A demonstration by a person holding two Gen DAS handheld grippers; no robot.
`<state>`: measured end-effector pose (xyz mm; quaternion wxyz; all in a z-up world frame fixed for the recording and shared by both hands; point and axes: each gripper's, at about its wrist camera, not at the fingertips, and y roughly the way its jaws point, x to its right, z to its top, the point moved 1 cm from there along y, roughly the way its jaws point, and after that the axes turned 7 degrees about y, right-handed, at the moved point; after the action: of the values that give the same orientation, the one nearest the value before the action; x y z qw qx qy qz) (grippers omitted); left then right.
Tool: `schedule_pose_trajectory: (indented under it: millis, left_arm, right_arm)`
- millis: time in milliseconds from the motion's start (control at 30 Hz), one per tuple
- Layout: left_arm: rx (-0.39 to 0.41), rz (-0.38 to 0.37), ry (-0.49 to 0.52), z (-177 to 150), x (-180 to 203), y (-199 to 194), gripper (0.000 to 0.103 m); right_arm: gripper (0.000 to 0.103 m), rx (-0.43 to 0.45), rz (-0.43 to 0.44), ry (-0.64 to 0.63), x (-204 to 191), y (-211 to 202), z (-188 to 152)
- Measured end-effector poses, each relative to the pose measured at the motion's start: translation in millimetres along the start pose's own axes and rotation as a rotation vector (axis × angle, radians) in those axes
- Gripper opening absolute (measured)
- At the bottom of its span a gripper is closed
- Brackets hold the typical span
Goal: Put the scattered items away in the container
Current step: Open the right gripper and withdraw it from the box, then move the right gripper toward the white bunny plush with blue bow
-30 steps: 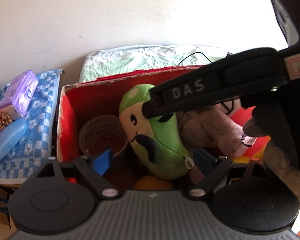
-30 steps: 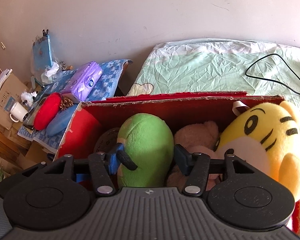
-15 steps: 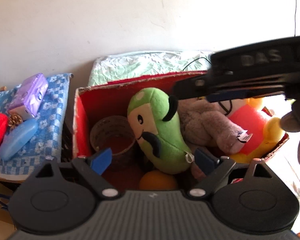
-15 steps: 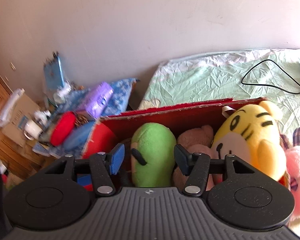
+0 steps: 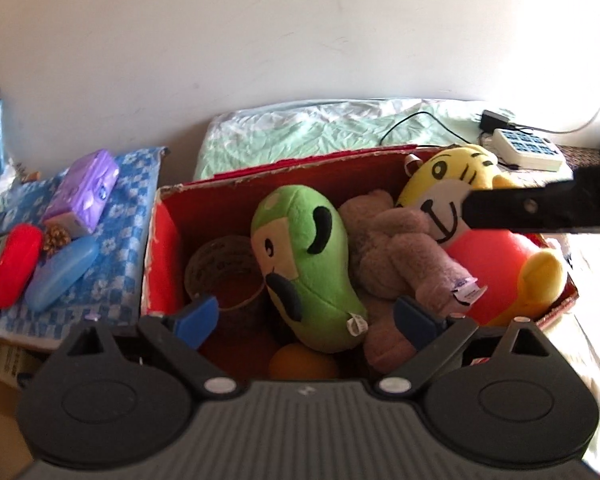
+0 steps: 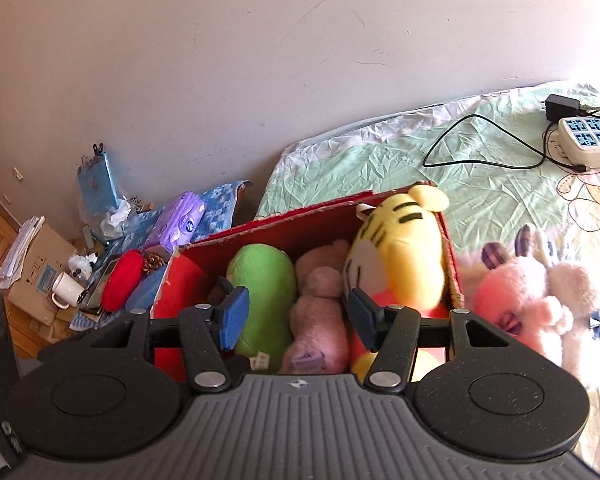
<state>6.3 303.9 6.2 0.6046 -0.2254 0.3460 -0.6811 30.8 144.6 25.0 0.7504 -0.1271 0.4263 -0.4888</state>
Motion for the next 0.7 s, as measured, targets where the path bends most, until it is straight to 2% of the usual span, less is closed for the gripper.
schedule_pose_trajectory:
  millis: [367, 700]
  left_arm:
    - [-0.089, 0.143, -0.081, 8.5, 14.7, 4.8, 0.096]
    - [-0.119, 0.242, -0.114, 16.1, 28.9, 1.8, 0.096]
  right_arm:
    - [0.058, -0.051, 0.059, -0.064, 14.5, -10.2, 4.1]
    - [0.058, -0.075, 0.121, -0.078, 34.2, -17.8, 12.0]
